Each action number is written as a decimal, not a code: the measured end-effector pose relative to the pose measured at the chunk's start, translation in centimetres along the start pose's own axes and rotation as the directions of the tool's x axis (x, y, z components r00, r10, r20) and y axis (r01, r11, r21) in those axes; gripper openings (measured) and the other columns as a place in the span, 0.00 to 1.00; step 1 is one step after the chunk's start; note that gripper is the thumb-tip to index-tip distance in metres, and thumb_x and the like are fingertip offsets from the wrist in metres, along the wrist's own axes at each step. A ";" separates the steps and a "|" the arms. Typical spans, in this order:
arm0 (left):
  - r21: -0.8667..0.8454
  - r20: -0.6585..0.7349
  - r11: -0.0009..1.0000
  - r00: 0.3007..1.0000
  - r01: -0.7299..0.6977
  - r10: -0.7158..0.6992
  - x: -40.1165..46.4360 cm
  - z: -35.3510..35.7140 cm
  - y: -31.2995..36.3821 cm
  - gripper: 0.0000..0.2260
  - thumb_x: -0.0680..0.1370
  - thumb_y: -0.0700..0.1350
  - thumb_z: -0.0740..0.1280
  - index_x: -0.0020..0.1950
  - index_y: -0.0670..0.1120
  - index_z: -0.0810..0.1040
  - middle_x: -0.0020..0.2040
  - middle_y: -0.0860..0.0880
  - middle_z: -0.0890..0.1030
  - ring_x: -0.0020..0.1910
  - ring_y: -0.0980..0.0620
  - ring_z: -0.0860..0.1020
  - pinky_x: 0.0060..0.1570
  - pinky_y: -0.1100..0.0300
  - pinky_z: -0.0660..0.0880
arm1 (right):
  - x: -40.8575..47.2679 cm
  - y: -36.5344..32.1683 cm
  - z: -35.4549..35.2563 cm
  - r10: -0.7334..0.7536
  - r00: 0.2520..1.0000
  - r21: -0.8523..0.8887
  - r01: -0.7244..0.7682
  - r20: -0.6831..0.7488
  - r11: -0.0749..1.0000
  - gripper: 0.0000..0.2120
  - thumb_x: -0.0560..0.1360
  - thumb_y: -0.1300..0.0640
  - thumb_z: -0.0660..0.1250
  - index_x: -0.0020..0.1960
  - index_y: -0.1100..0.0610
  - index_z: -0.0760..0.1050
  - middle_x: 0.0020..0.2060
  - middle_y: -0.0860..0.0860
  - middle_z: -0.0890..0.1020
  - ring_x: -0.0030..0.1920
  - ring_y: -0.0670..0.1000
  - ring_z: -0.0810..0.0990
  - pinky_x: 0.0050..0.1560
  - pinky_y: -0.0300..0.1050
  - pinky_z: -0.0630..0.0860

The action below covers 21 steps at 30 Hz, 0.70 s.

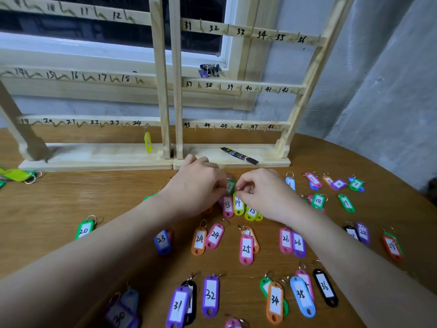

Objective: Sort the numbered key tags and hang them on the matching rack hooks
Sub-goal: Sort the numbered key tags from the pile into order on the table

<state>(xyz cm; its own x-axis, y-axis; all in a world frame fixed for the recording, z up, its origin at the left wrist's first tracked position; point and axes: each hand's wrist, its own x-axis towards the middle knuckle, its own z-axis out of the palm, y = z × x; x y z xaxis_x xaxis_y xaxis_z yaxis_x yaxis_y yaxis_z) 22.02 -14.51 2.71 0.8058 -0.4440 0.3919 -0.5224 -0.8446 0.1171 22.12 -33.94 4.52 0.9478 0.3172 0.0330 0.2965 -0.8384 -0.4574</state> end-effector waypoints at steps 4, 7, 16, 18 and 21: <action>0.028 -0.010 1.000 1.000 0.011 -0.011 -0.1 -0.3 -0.1 0.06 0.80 0.52 0.65 0.49 0.54 0.81 0.46 0.55 0.81 0.52 0.51 0.74 0.49 0.55 0.58 | 0.3 -0.2 0.0 0.003 1.000 -0.010 -0.003 0.007 1.000 0.07 0.75 0.53 0.72 0.40 0.45 0.80 0.33 0.46 0.79 0.35 0.50 0.79 0.39 0.50 0.80; 0.024 -0.032 1.000 0.999 0.009 -0.008 -0.5 -1.0 -0.7 0.05 0.79 0.52 0.66 0.49 0.55 0.81 0.45 0.55 0.81 0.52 0.51 0.74 0.53 0.53 0.63 | 0.4 -0.4 -0.2 -0.011 1.000 0.001 0.011 0.017 1.000 0.09 0.76 0.54 0.73 0.38 0.43 0.79 0.32 0.44 0.78 0.34 0.47 0.77 0.38 0.45 0.78; 0.094 -0.020 0.974 0.979 0.204 -0.203 -8.3 -5.9 -7.3 0.06 0.78 0.54 0.67 0.49 0.54 0.81 0.44 0.57 0.81 0.48 0.50 0.75 0.52 0.51 0.66 | 0.9 -3.5 -1.0 -0.054 0.995 0.154 0.067 -0.087 0.986 0.06 0.76 0.58 0.71 0.41 0.51 0.85 0.36 0.47 0.84 0.35 0.41 0.78 0.35 0.31 0.70; 0.107 -0.011 0.950 0.956 0.293 -0.294 -11.3 -7.1 -9.5 0.12 0.76 0.60 0.62 0.47 0.54 0.80 0.42 0.58 0.81 0.48 0.51 0.75 0.51 0.51 0.66 | 1.2 -5.7 -0.1 -0.105 0.991 0.167 0.117 -0.079 0.979 0.06 0.76 0.58 0.70 0.42 0.52 0.84 0.35 0.46 0.83 0.34 0.39 0.77 0.34 0.31 0.69; 0.127 -0.031 0.886 0.894 0.447 -0.447 -15.9 -8.8 -12.5 0.09 0.77 0.59 0.67 0.46 0.55 0.81 0.42 0.56 0.81 0.49 0.50 0.76 0.53 0.48 0.68 | 2.1 -9.5 2.0 -0.189 0.979 0.223 0.201 -0.073 0.954 0.05 0.76 0.58 0.71 0.43 0.55 0.85 0.34 0.47 0.82 0.32 0.36 0.75 0.34 0.29 0.68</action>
<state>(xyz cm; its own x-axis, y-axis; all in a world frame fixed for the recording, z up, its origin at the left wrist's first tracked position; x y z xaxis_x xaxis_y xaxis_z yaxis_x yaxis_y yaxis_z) 13.27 5.72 3.10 0.9451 -0.0104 0.3266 -0.0671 -0.9843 0.1630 21.07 -24.42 7.20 0.8805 0.4371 0.1834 0.4470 -0.6368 -0.6282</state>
